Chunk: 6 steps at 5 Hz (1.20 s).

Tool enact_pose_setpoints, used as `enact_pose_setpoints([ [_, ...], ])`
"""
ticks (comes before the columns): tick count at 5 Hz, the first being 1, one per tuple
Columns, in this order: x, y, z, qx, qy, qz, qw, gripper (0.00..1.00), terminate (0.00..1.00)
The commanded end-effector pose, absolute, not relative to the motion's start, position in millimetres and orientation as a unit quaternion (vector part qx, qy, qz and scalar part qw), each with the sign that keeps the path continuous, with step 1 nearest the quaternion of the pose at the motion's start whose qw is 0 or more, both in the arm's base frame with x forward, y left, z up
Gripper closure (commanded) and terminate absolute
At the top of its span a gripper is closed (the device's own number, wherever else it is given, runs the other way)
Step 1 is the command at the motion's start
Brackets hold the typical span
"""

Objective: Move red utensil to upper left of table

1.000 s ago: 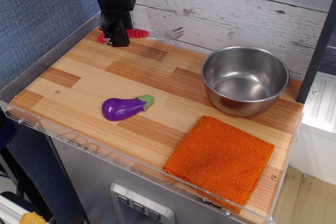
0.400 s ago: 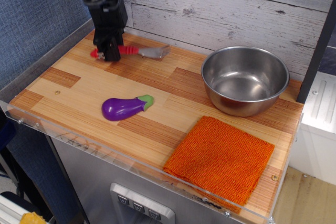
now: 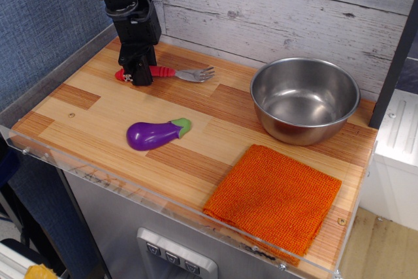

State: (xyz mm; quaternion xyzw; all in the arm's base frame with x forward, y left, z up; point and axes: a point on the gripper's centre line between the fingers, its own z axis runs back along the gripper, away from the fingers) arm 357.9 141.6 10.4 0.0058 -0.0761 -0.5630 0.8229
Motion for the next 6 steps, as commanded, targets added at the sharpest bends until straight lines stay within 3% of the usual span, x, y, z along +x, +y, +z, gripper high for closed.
enact_pose_setpoints([
  [1,347.2,145.0,22.4,0.015,-0.061,-0.549,0.834,0.0,0.0],
  [3,343.8,149.3,34.1,0.032,-0.069,-0.536,0.841,0.0,0.0],
  [5,330.6,142.0,93.5,0.089,-0.102,-0.526,0.84,0.0,0.0],
  [6,317.1,132.1,121.8,0.098,-0.136,-0.525,0.835,0.0,0.0],
])
